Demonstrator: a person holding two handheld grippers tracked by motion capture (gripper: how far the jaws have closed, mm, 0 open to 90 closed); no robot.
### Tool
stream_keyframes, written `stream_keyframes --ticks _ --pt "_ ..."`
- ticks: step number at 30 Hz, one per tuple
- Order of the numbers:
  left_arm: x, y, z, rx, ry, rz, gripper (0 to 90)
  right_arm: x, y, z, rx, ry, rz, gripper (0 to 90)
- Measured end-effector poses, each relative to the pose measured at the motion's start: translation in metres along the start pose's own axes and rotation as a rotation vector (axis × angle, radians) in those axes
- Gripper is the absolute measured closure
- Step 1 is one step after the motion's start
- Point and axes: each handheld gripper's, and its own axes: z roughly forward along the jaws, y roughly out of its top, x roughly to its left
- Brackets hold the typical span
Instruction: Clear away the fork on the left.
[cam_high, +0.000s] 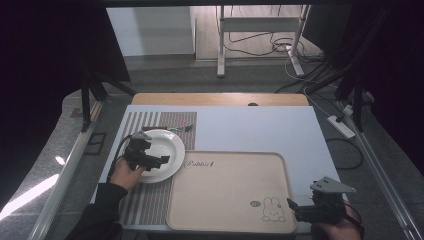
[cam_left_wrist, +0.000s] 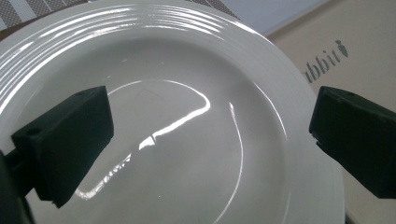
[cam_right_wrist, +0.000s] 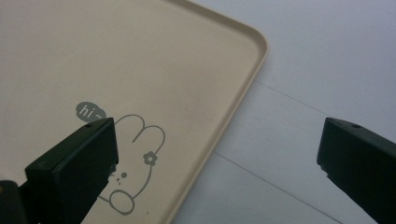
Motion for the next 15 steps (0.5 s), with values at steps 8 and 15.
stream_keyframes --ticks 8,15 --pt "0.010 0.012 0.009 0.014 -0.005 0.003 0.3 0.000 0.000 0.000 0.002 0.000 0.004 0.0" --pt "0.015 0.023 0.019 0.035 0.002 0.021 0.2 0.000 0.000 0.000 0.004 0.001 0.005 0.0"
